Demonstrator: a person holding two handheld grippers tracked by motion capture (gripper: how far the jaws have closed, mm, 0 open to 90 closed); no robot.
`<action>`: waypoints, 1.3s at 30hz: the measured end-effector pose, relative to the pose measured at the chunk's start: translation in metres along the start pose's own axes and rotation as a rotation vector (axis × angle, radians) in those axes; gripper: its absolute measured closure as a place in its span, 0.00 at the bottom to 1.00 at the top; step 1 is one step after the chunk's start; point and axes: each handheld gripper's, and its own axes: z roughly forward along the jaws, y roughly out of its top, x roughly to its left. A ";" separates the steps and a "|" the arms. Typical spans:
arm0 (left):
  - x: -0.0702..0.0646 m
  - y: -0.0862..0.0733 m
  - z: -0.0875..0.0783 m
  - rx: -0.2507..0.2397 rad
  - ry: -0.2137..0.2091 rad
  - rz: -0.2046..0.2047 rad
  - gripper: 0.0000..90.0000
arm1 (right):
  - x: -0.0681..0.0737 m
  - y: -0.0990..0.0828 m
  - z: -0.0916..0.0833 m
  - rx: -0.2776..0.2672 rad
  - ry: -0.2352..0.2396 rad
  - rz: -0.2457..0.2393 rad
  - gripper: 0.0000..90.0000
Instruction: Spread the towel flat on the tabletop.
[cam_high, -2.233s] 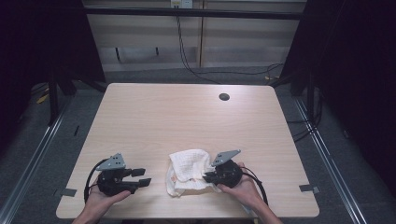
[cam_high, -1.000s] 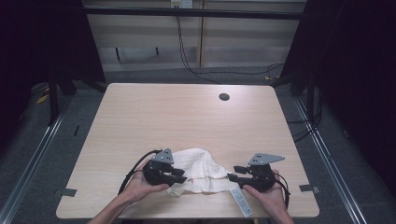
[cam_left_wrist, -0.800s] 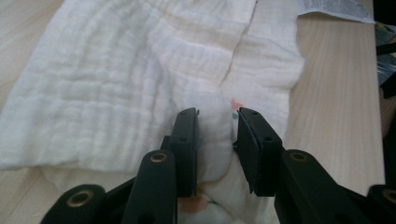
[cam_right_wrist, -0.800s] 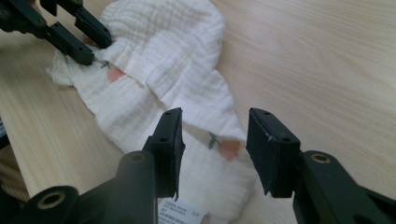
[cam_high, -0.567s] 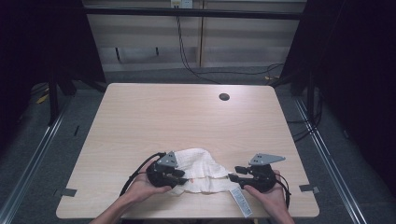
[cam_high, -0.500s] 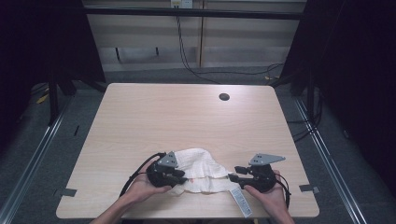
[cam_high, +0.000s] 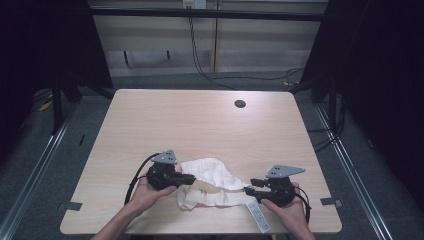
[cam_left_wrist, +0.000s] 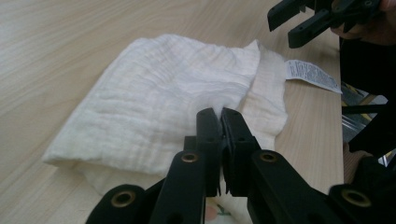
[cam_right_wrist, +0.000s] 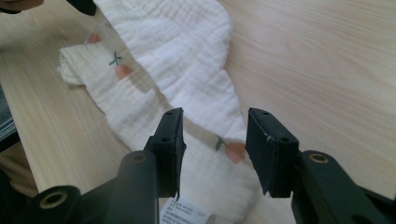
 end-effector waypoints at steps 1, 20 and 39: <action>0.000 0.000 -0.003 -0.006 0.006 -0.002 0.97 | 0.000 0.000 0.000 0.000 0.001 0.005 0.63; 0.014 -0.004 -0.034 -0.087 0.054 -0.036 0.97 | -0.001 -0.016 0.004 0.087 0.037 -0.025 0.71; 0.016 -0.005 -0.052 -0.139 0.061 -0.026 0.97 | -0.007 0.008 -0.013 -0.089 0.112 0.002 0.97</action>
